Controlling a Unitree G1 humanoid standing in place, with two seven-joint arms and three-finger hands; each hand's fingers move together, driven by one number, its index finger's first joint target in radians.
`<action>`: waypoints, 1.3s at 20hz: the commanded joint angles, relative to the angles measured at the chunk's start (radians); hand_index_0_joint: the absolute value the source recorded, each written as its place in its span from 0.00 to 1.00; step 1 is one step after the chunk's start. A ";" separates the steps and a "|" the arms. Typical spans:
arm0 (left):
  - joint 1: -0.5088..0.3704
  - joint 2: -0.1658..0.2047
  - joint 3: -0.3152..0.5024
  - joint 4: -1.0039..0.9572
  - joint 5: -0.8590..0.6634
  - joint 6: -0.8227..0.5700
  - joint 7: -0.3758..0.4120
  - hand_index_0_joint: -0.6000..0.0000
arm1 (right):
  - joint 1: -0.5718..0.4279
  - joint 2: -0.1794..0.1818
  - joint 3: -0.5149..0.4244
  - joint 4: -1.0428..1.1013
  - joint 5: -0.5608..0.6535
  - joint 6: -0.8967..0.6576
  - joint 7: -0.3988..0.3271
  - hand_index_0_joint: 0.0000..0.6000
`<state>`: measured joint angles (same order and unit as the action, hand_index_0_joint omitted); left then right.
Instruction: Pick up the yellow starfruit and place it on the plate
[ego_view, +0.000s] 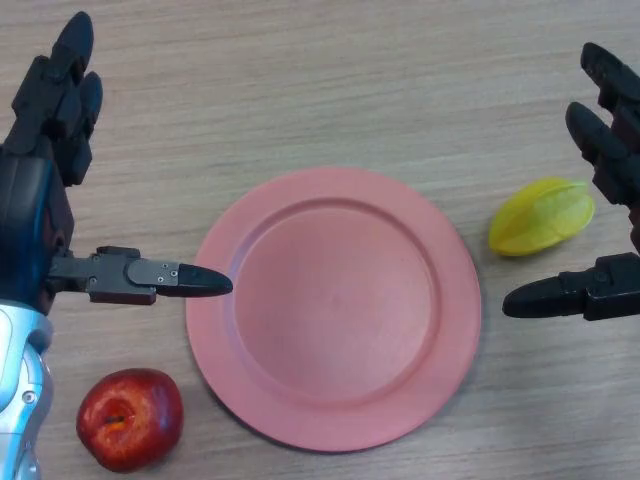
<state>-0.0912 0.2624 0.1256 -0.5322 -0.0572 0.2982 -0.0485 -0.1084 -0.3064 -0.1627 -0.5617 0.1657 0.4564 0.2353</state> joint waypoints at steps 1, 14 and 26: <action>-0.021 0.024 0.050 -0.065 -0.002 -0.100 0.008 1.00 | -0.018 -0.030 -0.063 -0.075 0.022 -0.131 0.018 0.00; -0.045 0.038 0.063 0.012 -0.046 -0.141 0.015 1.00 | -0.158 -0.058 0.012 0.306 -0.171 -0.442 0.044 0.00; -0.048 0.066 0.111 0.059 -0.042 -0.197 0.020 1.00 | -0.415 -0.141 0.060 1.038 -0.495 -1.053 -0.018 0.00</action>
<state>-0.1189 0.2873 0.1692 -0.4199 -0.0959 0.2413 -0.0480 -0.4677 -0.3941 -0.0668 0.5224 -0.3697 -0.4741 0.2855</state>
